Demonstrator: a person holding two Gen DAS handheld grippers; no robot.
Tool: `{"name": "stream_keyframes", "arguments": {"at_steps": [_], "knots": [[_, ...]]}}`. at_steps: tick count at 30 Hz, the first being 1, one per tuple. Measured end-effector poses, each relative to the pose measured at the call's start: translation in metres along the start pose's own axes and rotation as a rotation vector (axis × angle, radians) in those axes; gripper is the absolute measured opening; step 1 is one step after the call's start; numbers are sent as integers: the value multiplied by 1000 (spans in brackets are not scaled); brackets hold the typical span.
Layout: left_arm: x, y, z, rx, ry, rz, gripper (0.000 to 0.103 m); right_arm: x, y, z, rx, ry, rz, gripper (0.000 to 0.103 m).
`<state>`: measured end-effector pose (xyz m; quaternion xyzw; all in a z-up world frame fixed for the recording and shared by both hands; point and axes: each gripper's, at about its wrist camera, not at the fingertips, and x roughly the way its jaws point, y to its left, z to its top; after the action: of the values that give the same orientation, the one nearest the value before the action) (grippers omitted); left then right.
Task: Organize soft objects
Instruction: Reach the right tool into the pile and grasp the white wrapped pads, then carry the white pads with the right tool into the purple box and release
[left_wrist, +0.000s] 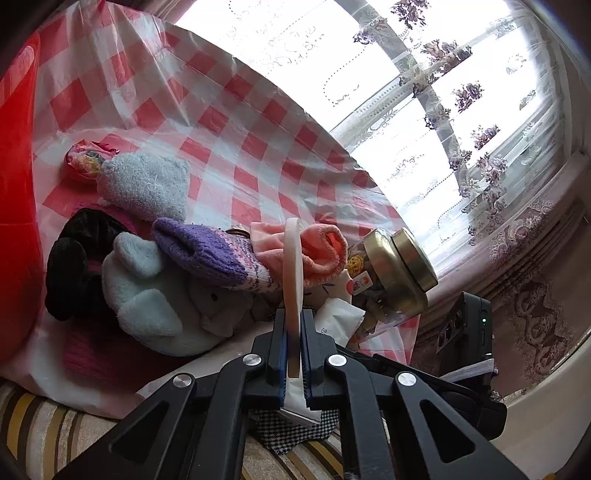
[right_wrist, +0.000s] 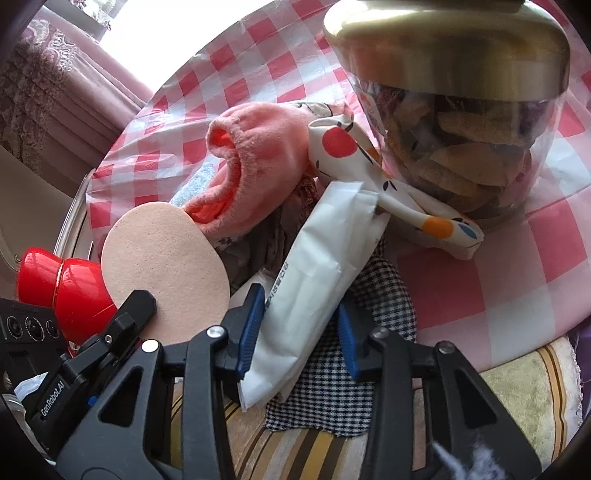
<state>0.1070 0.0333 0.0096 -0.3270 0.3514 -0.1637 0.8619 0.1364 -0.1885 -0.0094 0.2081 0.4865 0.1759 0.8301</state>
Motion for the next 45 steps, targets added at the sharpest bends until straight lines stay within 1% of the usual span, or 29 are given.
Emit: {"name": "stream_keyframes", "arguments": {"at_steps": [7,13,18,22,24,27,31,33,37,40,45], "knots": [[-10,-13,-7,18,-6,-10,6,-25,-5,-8,-18,-34,24,32],[-16,-30,-15,40,2,-23,6,-51,-12,-14,-20,-66,51,31],[-14,-50,-26,52,37,-51,6,-76,-29,-16,9,-94,79,30],[-4,-78,-35,81,81,-88,6,-107,-50,-17,37,-126,74,30],[5,-97,-42,109,112,-111,6,-128,-64,-19,41,-154,53,30],[26,-129,-55,147,181,-157,6,-157,-93,-22,66,-191,6,30],[64,-173,-77,172,301,-224,6,-193,-145,-30,113,-228,-79,30],[85,-192,-90,178,366,-249,6,-210,-173,-37,125,-238,-142,30],[135,-230,-121,171,528,-282,6,-232,-226,-50,149,-221,-270,30],[173,-253,-148,168,649,-270,6,-239,-264,-62,150,-181,-379,30],[232,-281,-195,202,803,-193,6,-234,-315,-77,123,-90,-538,30]]}}
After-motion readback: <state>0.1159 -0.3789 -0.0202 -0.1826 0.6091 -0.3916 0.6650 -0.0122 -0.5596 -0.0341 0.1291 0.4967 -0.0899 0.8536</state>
